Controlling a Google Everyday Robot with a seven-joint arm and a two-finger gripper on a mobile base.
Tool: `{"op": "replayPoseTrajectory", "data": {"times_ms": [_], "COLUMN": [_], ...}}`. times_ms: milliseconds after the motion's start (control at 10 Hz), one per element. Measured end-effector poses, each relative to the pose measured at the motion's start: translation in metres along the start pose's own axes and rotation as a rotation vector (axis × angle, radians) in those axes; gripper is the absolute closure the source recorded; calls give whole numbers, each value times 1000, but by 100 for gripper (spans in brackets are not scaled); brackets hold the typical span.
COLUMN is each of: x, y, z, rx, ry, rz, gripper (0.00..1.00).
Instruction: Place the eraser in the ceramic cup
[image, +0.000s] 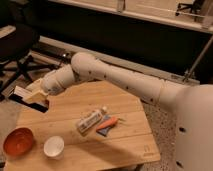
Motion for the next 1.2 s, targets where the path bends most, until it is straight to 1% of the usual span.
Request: {"op": "replayPoseTrajectory", "data": {"times_ms": [100,300,400,500,600,700,800,900,1000,1100,1200], "x": [4,-5,-9,-11,-11,-24,-40,-64,-90,-105,-114], "y": [-5,-18,-22,-22,-22,-26,-33,-41,-48,-51,-57], "z": [4,12,17,20,20,22,26,30,28,24,22], "rx": [7,14,19,25,25,34,49,66,69,66,67], "ry": [85,221,267,275,273,231,177,89,-22,-105,-183], "rz": [-1,3,-4,-1,-2,3,12,33,69,97,121], "gripper": [100,100,100,100,100,100,100,100,100,100,100]}}
